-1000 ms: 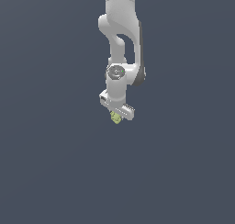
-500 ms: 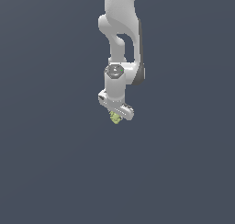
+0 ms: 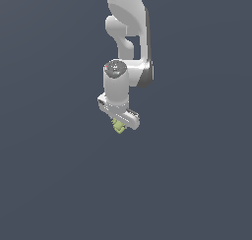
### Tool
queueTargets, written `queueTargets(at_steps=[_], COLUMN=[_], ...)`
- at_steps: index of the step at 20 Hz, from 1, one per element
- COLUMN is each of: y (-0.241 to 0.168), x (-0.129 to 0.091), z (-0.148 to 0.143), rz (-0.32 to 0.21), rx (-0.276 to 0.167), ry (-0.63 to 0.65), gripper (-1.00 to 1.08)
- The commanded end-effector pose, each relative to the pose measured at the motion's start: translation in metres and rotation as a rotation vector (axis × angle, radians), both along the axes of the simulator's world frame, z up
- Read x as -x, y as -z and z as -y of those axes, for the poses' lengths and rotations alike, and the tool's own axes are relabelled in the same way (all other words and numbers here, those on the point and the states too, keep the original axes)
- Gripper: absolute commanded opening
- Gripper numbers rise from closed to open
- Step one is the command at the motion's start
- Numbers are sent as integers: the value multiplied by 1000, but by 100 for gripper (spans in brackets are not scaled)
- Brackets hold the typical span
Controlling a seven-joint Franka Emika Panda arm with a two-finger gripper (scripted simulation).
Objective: Pick up the object and move it to a goal position.
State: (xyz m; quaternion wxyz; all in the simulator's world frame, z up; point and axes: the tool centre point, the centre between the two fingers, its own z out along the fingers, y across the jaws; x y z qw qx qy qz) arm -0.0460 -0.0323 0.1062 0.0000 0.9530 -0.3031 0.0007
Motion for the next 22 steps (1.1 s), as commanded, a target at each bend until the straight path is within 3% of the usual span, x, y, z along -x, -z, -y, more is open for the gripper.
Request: queueTargets(at_steps=[1,13,22], y=[-18,-104,-138], x=[-12,-72,-98], z=[8,49,65], rz=[0,-1,-1], rx=[1,0,0], ry=[0,0,-1], gripper=[-100,-100,-100])
